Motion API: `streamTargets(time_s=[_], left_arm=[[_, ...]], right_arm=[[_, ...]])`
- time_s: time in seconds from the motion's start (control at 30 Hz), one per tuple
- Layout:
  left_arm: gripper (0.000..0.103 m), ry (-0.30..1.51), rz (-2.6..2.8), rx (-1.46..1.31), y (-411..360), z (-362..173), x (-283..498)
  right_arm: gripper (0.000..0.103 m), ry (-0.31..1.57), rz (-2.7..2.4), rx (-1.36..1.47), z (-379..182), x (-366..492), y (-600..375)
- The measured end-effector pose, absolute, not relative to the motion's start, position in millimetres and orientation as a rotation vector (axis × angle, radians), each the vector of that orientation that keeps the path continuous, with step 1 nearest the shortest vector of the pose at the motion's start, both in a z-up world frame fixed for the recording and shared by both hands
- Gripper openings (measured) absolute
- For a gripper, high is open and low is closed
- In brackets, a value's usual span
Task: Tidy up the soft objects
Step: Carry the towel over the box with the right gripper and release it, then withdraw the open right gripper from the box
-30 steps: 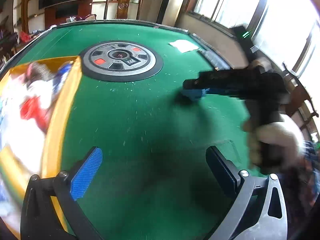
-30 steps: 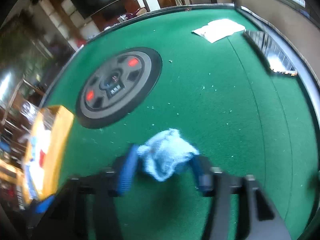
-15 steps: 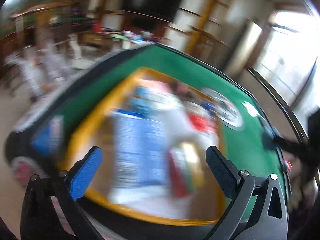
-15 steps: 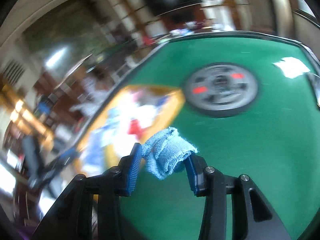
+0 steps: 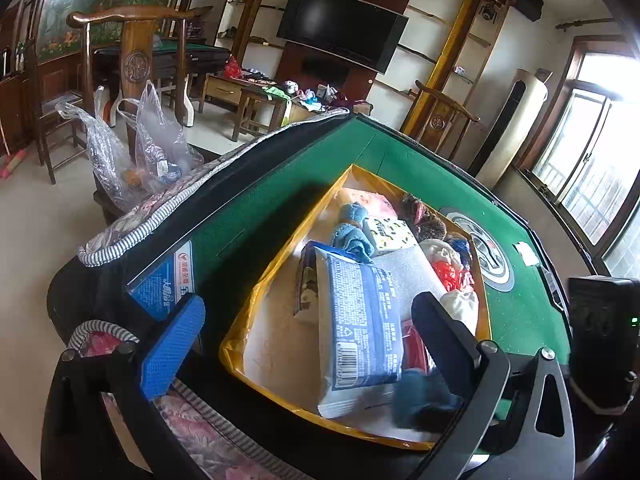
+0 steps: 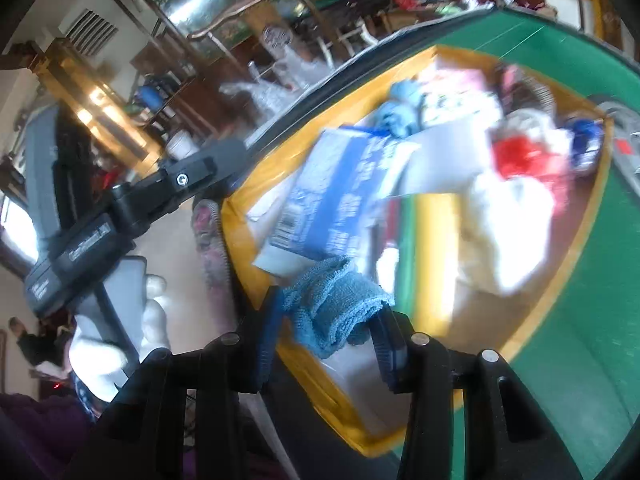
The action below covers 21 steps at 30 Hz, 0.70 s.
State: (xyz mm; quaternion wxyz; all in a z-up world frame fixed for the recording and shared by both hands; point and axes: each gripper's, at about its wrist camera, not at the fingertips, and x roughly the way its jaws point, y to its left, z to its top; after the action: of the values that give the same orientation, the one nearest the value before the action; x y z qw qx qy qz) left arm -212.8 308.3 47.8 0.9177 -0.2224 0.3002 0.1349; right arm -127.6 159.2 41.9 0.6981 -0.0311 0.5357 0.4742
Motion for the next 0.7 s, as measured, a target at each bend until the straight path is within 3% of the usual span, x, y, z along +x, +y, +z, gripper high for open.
streamTargets(time_s=[0.33,0.5,0.63,0.7], left_arm=[[0.103,0.631,0.295,-0.491,325,43,-216],[0.103,0.620,0.299,-0.478,321,47,-217],[0.103,0.582,0.308,-0.436,310,57,-218],[0.103,0.524,0.360,-0.365,300,70,-223]], right_arm=[[0.040,1.148,0.967,-0.221,32,-128,168],[0.052,1.152,1.032,-0.190,41,-132,149],[0.069,1.090,1.060,-0.057,65,-132,118],[0.072,1.040,1.032,0.011,77,-129,92]])
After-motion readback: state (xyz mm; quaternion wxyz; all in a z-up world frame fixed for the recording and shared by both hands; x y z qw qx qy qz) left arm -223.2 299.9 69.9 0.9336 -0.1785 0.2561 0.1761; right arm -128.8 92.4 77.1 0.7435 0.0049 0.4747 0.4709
